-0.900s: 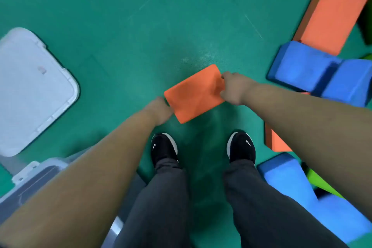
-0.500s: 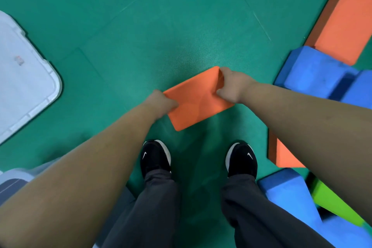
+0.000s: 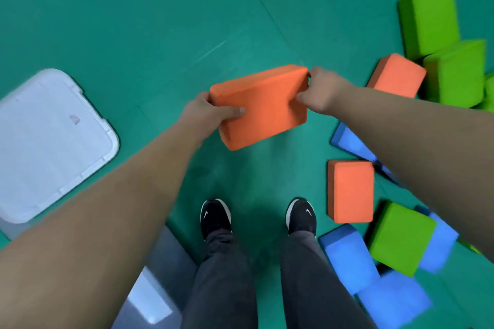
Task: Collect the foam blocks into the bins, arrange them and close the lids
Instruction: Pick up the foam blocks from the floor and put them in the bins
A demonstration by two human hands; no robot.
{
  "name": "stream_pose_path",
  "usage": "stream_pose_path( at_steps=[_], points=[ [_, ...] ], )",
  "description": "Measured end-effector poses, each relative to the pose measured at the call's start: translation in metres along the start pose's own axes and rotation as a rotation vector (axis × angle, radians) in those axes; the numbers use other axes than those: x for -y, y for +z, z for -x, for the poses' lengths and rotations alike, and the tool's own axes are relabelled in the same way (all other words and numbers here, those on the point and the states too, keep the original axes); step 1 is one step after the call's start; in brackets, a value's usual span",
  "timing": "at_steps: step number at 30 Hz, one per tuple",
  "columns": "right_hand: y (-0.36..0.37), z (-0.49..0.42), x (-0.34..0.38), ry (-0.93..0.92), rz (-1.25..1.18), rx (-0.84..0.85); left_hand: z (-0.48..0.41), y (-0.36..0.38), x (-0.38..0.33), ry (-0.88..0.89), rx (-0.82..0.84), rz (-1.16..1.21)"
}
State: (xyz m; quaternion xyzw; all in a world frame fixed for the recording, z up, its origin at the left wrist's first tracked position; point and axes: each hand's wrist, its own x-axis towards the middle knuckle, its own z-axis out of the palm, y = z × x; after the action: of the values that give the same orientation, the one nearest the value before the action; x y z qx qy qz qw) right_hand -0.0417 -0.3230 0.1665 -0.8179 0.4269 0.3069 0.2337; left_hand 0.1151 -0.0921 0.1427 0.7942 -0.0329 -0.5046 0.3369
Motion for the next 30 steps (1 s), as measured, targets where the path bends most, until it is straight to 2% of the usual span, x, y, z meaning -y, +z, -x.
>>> stream_pose_path(
  at_steps=[4,7,14,17,24,30],
  points=[
    [-0.094,0.020,0.028,-0.010,0.013,-0.032,0.014,-0.042,-0.097,0.086,-0.084,-0.017],
    [-0.148,0.016,0.044,-0.020,0.003,-0.069,0.014,-0.067,-0.165,0.162,-0.174,-0.159],
    [-0.217,-0.061,0.074,-0.060,-0.014,-0.018,-0.046,-0.100,-0.273,0.237,-0.288,-0.394],
    [-0.253,-0.105,0.084,-0.082,-0.012,-0.005,-0.071,-0.110,-0.306,0.211,-0.337,-0.500],
    [-0.339,-0.175,0.073,-0.121,0.044,-0.014,-0.114,-0.107,-0.374,0.117,-0.320,-0.659],
    [-0.385,-0.250,0.064,-0.108,0.151,0.010,-0.191,-0.092,-0.426,0.085,-0.346,-0.650]
  ],
)
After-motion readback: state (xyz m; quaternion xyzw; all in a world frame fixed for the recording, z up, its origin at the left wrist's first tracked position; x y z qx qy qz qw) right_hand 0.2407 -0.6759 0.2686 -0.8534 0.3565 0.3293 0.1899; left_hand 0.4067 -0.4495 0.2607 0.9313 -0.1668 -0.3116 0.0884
